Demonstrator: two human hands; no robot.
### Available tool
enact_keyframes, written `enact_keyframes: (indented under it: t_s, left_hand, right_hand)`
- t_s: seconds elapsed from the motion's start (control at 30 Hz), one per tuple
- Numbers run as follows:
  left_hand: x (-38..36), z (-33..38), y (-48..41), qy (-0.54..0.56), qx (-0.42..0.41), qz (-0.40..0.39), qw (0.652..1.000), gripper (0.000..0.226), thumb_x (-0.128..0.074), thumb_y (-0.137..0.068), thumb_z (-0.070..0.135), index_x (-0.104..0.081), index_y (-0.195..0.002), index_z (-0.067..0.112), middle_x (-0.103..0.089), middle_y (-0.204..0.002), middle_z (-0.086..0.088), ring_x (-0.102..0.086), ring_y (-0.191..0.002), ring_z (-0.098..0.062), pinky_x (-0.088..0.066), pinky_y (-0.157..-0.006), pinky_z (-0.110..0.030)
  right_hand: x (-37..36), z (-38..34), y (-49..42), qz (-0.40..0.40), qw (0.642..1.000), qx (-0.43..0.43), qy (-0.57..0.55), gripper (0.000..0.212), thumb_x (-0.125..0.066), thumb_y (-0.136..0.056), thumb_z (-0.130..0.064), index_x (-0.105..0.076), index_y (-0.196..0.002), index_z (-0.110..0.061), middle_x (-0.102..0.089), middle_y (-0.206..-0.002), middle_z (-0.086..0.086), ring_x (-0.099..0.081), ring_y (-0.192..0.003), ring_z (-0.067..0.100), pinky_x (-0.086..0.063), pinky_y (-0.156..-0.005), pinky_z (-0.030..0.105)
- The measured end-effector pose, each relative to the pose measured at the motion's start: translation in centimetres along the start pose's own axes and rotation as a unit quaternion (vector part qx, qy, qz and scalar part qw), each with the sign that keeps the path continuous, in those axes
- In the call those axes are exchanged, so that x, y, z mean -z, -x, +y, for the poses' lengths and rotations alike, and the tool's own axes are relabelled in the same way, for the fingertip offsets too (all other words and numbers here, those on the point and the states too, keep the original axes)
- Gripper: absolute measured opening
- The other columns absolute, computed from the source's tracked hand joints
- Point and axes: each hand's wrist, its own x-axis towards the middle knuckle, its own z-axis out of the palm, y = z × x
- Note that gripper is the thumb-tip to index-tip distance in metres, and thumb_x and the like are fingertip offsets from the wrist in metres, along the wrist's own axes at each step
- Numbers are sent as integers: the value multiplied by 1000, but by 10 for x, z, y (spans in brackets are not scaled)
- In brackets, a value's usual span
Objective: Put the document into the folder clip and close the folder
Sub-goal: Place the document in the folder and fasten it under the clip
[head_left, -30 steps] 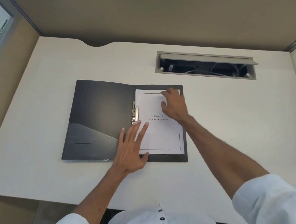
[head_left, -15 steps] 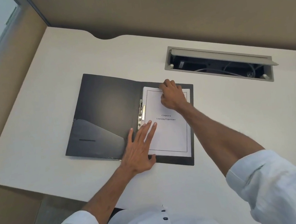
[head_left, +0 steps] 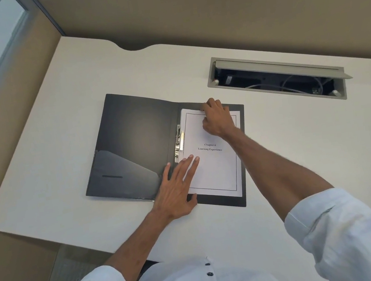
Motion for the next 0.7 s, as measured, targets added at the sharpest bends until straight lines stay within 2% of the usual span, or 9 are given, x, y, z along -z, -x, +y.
enact_keyframes:
  t_s: [0.3, 0.43, 0.5, 0.57, 0.63, 0.7]
  left_hand:
    - [2, 1, -1, 11, 8, -4, 1000, 112, -66, -90, 52, 0, -178, 30, -1, -187, 6, -12, -174, -23, -10, -139, -67]
    - [4, 0, 3, 30, 12, 44, 999, 107, -60, -94, 57, -2, -178, 26, -7, -186, 6, -16, -174, -20, -17, -139, -61]
    - [5, -1, 5, 64, 53, 84, 993, 99, -59, -98, 55, -10, -177, 22, -16, -184, 4, -26, -170, -20, -24, -140, -52]
    - [6, 2, 3, 114, 123, 123, 978, 88, -63, -101, 49, -24, -174, 18, -32, -177, 0, -41, -161, -23, -37, -134, -45]
    - [8, 7, 0, 146, 197, 154, 957, 76, -67, -102, 45, -37, -166, 16, -46, -165, -4, -51, -148, -25, -47, -124, -43]
    - [9, 12, -2, 156, 248, 172, 940, 66, -67, -103, 42, -47, -159, 12, -53, -152, -7, -56, -137, -26, -55, -117, -45]
  right_hand:
    - [0, -4, 2, 5, 1000, 12, 2, 45, -52, -104, -7, -53, -149, -8, -50, -152, 10, -47, -142, 31, -40, -121, 49]
    - [1, 1, 12, 56, 994, -28, -86, 48, -54, -104, -7, -55, -152, -11, -52, -153, 8, -48, -144, 30, -42, -119, 48]
    - [-2, 6, 27, 117, 975, -84, -167, 46, -54, -103, -5, -59, -149, -9, -55, -149, 9, -50, -142, 30, -46, -115, 47]
    - [-11, 12, 52, 176, 942, -155, -241, 43, -55, -102, -4, -62, -144, -5, -57, -146, 11, -52, -139, 31, -48, -114, 45]
    - [-23, 16, 80, 206, 907, -228, -287, 43, -54, -101, -2, -62, -142, -5, -56, -144, 11, -53, -136, 31, -50, -107, 41]
    - [-36, 20, 105, 212, 885, -284, -303, 42, -53, -98, 1, -62, -139, -3, -54, -141, 13, -55, -131, 34, -47, -93, 36]
